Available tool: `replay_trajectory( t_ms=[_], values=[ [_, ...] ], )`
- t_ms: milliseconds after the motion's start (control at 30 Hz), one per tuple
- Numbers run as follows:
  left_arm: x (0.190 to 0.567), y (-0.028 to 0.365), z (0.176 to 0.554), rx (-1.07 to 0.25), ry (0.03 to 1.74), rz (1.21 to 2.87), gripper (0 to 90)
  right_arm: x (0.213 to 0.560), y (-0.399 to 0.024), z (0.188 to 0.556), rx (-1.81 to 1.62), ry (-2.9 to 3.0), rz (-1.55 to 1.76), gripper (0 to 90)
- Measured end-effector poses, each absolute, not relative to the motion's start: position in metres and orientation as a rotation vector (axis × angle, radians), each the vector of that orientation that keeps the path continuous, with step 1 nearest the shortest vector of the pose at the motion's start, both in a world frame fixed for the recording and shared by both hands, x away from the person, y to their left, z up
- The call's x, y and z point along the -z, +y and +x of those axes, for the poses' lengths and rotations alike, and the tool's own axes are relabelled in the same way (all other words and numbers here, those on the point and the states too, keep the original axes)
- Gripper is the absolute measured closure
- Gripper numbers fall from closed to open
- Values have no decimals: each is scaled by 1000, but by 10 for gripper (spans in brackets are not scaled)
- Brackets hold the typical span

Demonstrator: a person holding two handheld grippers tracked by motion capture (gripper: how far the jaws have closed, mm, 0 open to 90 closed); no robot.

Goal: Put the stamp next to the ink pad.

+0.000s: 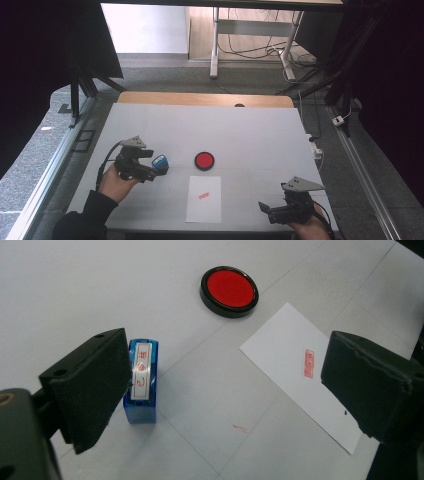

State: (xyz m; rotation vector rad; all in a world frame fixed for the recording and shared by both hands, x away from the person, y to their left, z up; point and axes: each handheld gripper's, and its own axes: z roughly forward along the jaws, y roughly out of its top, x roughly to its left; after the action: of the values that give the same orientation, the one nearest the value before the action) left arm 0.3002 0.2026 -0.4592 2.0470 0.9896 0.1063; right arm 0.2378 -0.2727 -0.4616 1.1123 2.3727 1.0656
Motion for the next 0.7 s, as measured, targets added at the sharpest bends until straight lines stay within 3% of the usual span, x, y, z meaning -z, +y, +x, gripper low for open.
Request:
replay_trajectory(
  t_ms=[700],
  values=[
    [450, 230, 246, -160, 979, 1946, 7, 462, -273, 239, -1072, 2383, 1118, 0]
  ],
)
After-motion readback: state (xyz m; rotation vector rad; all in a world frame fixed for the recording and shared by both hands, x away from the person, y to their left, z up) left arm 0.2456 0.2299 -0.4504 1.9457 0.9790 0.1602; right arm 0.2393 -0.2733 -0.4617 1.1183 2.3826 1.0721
